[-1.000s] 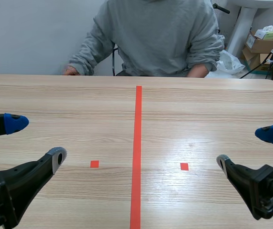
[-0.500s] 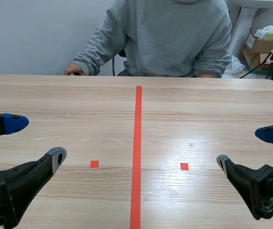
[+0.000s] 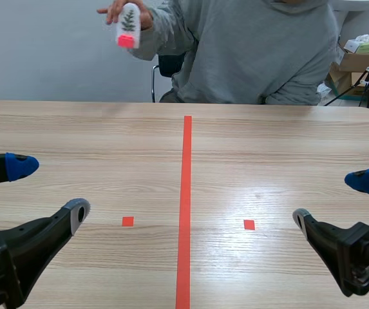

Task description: Do the leaf sorting experiment

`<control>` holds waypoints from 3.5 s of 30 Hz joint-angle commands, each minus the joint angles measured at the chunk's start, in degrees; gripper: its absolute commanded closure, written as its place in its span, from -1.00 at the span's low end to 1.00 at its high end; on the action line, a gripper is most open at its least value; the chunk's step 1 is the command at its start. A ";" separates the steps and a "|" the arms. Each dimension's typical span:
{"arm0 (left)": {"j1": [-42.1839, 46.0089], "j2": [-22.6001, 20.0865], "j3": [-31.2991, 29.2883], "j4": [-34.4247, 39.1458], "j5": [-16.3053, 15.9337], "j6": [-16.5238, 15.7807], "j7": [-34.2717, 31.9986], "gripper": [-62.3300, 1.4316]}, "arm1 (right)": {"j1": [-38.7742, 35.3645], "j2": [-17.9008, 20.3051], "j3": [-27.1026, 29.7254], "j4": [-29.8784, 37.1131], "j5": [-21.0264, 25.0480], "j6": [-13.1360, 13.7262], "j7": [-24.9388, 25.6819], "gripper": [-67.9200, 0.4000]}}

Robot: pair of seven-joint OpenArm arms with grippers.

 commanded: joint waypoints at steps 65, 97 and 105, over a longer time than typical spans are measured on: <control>0.11 0.31 -0.22 1.22 -0.52 -0.28 -0.98 -0.93 | 0.68 0.44 0.44 0.92 0.42 0.02 0.94 -0.64; 0.11 1.22 -0.20 1.22 -0.50 -0.26 0.39 -0.93 | 9.77 0.46 0.44 0.44 -1.77 1.88 -11.78 -0.64; 0.11 1.55 -0.22 1.22 -0.50 -0.26 0.50 -0.93 | 24.20 5.88 -6.34 -8.11 -0.24 6.14 -13.73 -0.64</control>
